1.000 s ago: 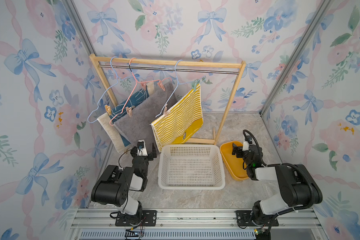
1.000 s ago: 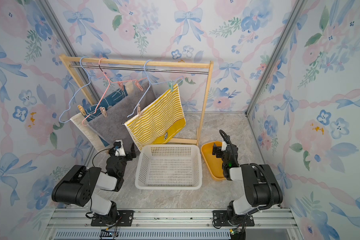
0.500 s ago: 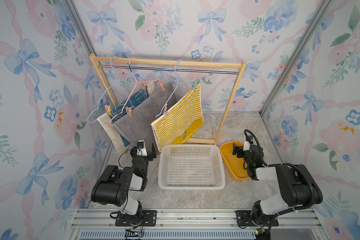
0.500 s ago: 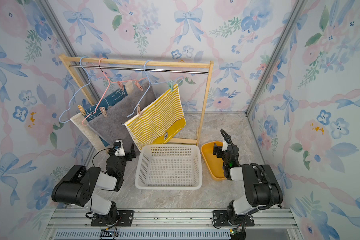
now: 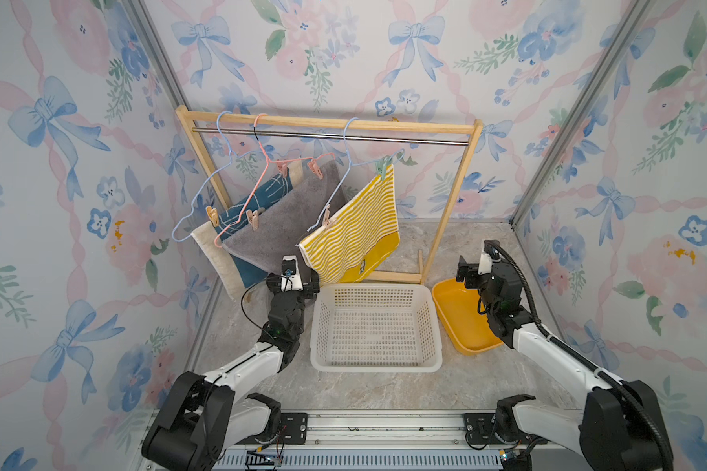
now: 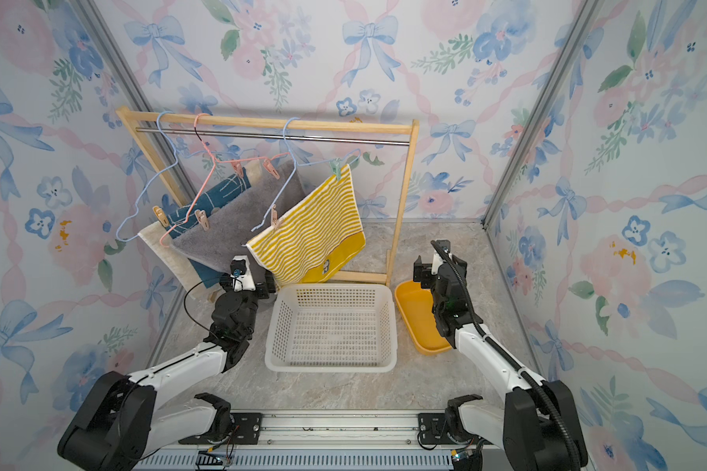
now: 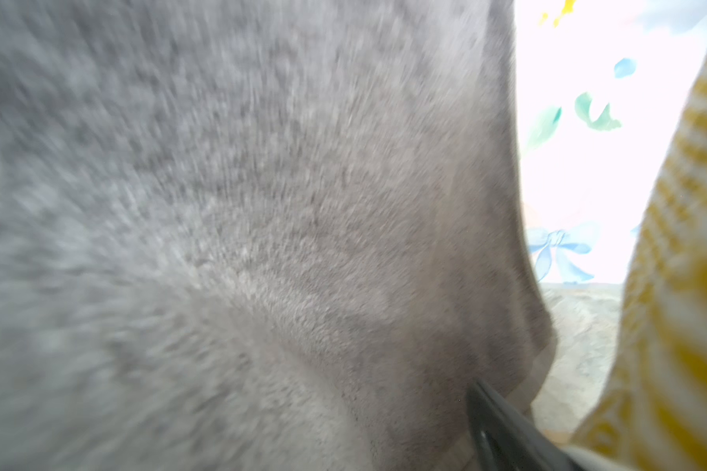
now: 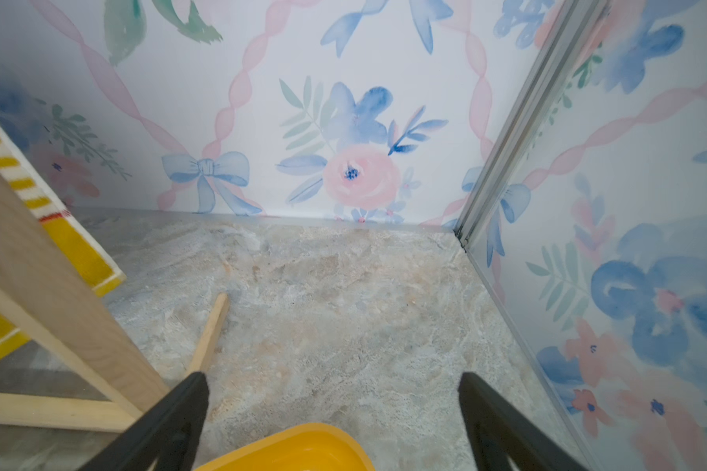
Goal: Remove the clothespins securing towels to the hanger
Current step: Pick up the hanger from the clothesline.
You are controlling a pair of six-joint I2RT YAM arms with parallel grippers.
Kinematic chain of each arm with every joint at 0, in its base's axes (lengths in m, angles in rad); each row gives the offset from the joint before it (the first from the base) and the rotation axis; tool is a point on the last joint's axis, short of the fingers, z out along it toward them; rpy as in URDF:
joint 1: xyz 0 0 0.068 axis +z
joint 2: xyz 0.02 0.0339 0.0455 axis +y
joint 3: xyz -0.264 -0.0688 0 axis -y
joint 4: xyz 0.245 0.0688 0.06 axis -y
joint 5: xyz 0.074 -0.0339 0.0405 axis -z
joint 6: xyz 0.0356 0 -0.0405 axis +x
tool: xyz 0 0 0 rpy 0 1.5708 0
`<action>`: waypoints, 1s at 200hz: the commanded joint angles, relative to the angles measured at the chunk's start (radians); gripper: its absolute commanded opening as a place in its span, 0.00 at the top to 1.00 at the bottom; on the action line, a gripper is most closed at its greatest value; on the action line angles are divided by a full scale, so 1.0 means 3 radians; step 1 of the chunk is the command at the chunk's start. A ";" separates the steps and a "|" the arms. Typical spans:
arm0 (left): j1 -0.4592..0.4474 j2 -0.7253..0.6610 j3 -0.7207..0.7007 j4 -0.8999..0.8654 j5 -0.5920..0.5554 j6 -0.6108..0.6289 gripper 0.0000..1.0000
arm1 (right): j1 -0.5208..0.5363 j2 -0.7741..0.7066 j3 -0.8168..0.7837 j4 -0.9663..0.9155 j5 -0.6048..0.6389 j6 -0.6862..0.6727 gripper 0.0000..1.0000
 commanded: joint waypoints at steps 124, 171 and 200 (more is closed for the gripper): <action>-0.0929 -0.1738 0.0860 -0.1747 -0.0053 0.0662 0.18 | 0.1080 -0.0292 0.0973 -0.1639 -0.0463 0.0052 0.02; -0.0905 -0.0739 0.2305 -0.1964 0.0557 0.1291 0.19 | 0.1310 -0.0121 0.1239 -0.1737 -0.0603 0.0063 0.01; -0.0713 -0.0074 0.3445 -0.2723 0.1216 0.1426 0.18 | 0.1362 -0.0071 0.1397 -0.1815 -0.0728 0.0065 0.01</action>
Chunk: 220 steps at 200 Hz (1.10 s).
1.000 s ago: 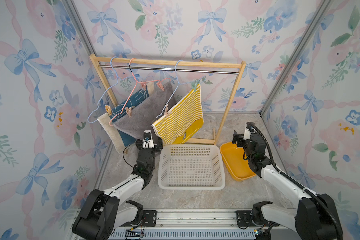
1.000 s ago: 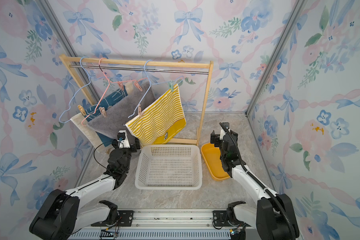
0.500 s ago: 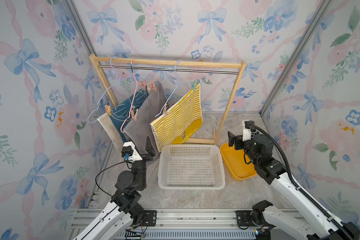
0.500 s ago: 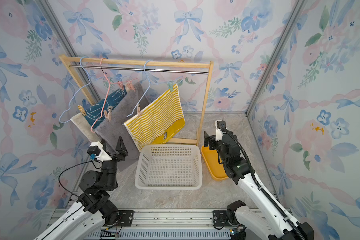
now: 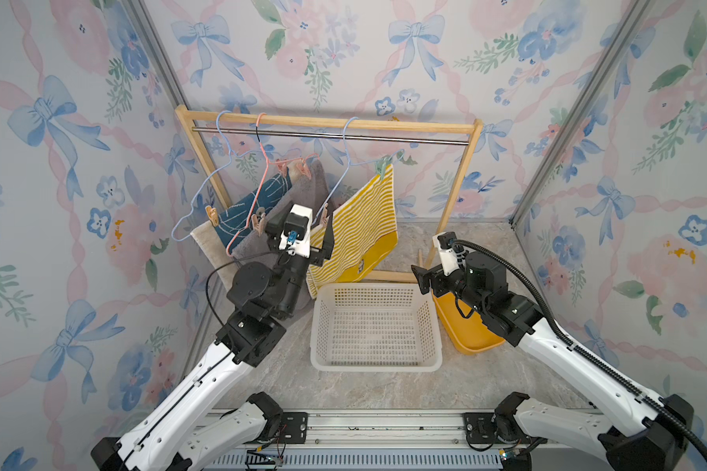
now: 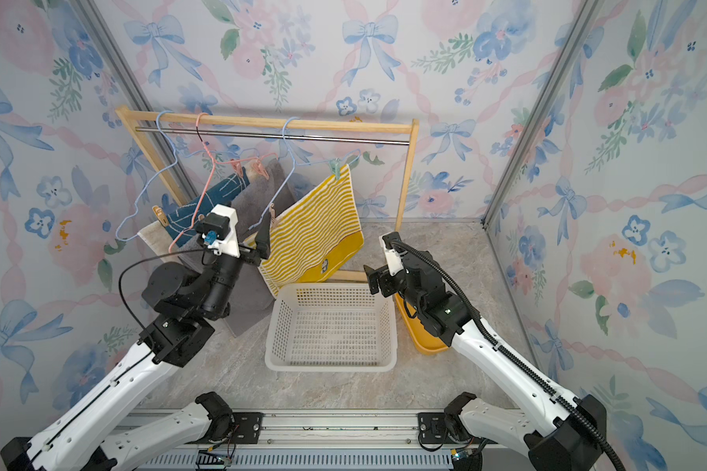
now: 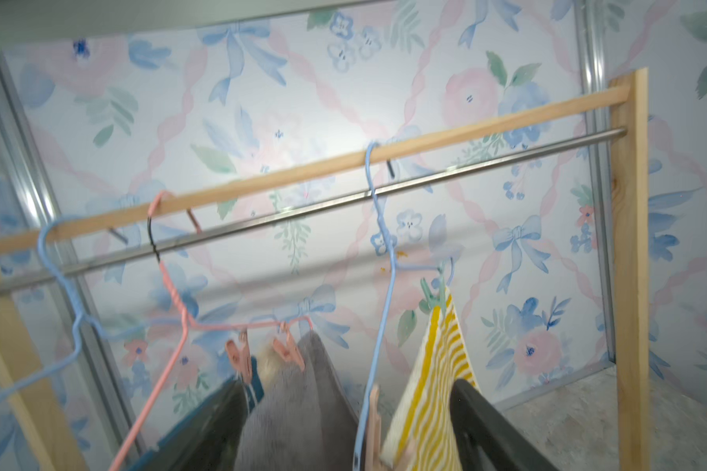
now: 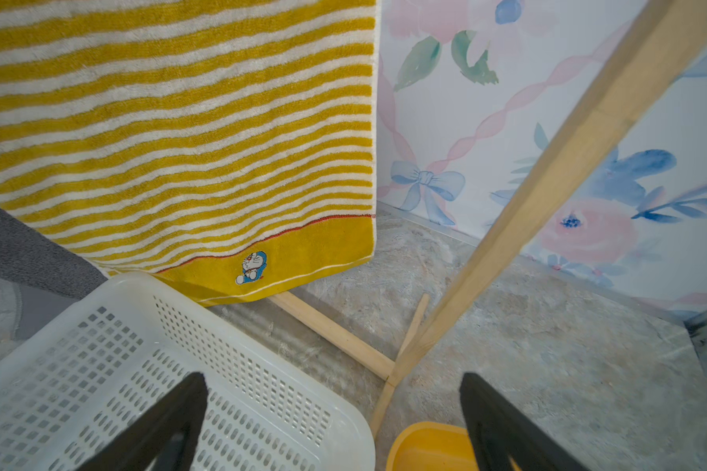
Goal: Remove the clothespins securing towels to the hanger
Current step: Pick up the hanger from the clothesline.
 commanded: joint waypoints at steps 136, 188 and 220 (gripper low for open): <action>0.1303 0.1304 0.1715 -0.1866 0.2652 0.0272 0.42 | 0.0102 0.0049 -0.0030 0.0098 -0.0200 -0.0100 0.02; 0.1302 0.1372 0.1632 -0.1862 0.2650 0.0195 0.62 | 0.0110 0.0046 -0.0100 0.0138 -0.0180 -0.0085 0.02; 0.1275 0.1467 0.1639 -0.1865 0.2594 0.0123 1.00 | 0.0115 0.0035 -0.0140 0.0155 -0.0159 -0.0074 0.02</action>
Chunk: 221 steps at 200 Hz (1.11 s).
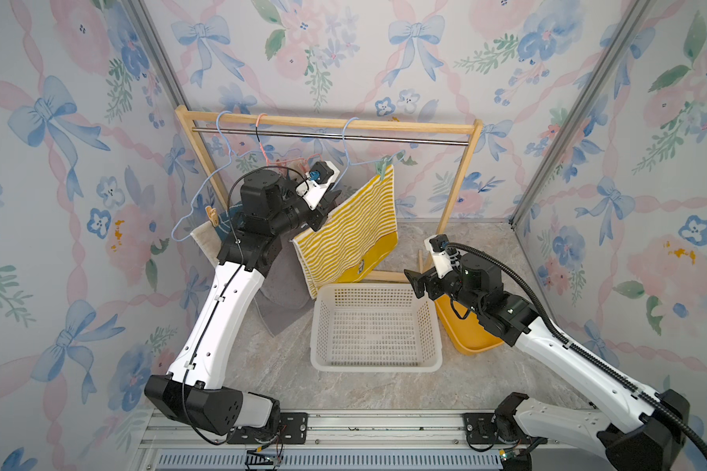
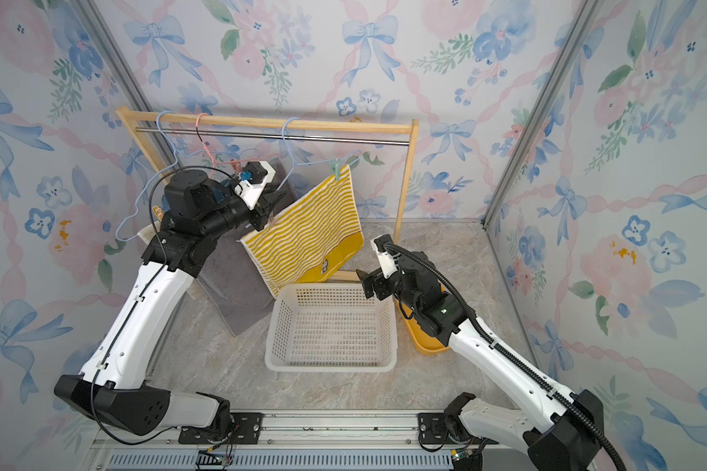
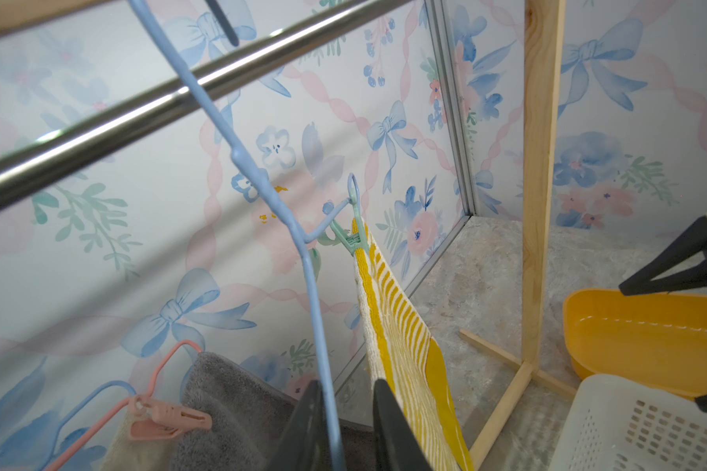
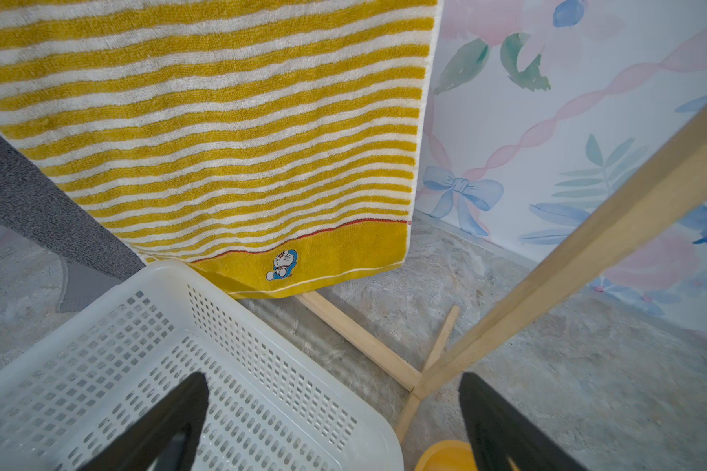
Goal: Remove the clothespins securing towels to the hanger
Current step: Pick up the hanger from the clothesline.
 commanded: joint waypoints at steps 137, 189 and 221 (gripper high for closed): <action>-0.0173 0.0059 0.0859 -0.0020 -0.0595 -0.0198 1.00 | 0.0063 0.0018 -0.0113 0.0131 0.0081 0.0028 0.02; -0.0172 -0.0214 0.0903 -0.0022 -0.0599 -0.0122 1.00 | 0.0063 -0.0001 -0.0122 0.0118 0.0098 0.0030 0.02; -0.0173 -0.0543 0.0700 -0.0022 -0.0534 0.0038 1.00 | 0.0064 -0.0112 -0.0196 0.0206 0.0173 0.0046 0.02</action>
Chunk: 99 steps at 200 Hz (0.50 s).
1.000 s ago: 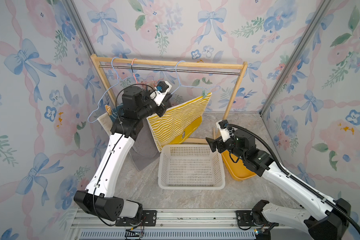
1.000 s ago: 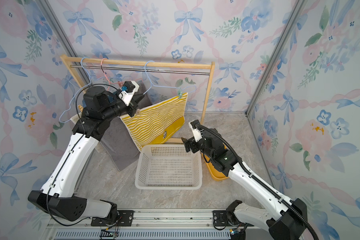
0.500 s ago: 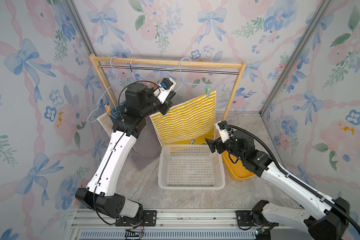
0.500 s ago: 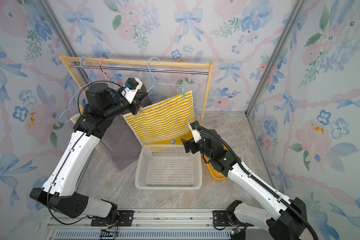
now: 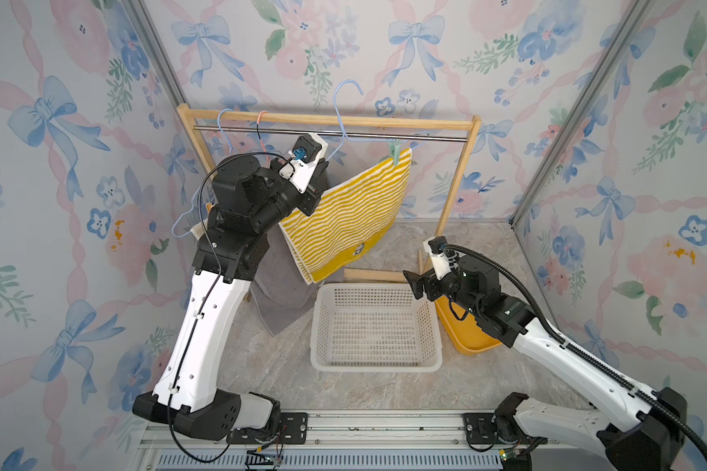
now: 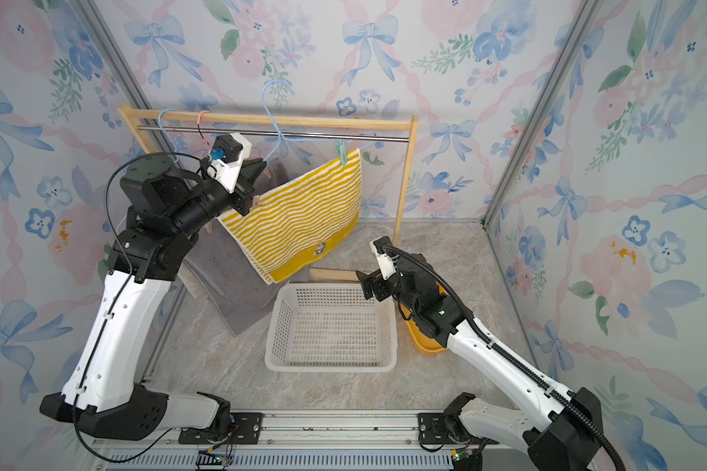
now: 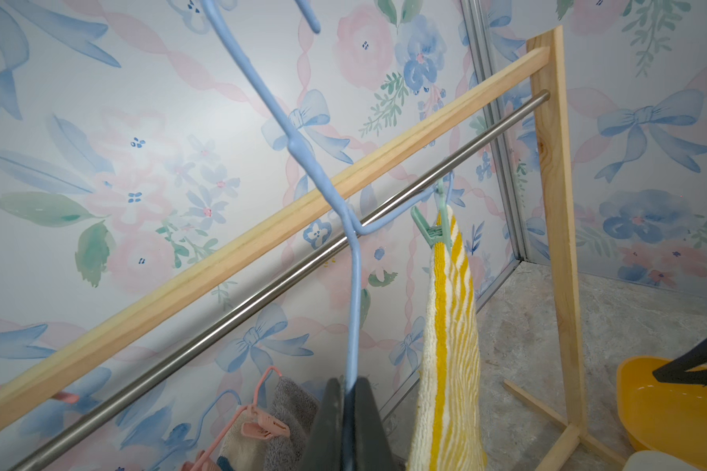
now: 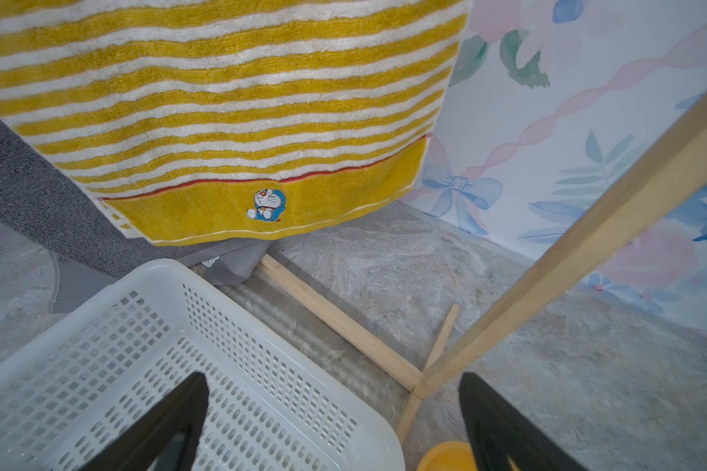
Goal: Remove the clothespins securing towels to the hanger
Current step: Pick up the hanger from the clothesline.
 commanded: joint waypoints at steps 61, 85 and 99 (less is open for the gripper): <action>-0.0004 -0.0923 -0.0545 0.0328 0.0316 0.0214 1.00 | -0.0022 -0.0442 -0.0296 0.0294 0.0282 0.0175 0.02; -0.0005 -0.1053 -0.0820 0.0326 0.0441 0.0243 1.00 | -0.0059 -0.0526 -0.0351 0.0300 0.0337 0.0214 0.02; -0.0002 -0.1111 -0.0938 0.0328 0.0553 0.0200 1.00 | -0.0079 -0.0601 -0.0415 0.0323 0.0402 0.0244 0.02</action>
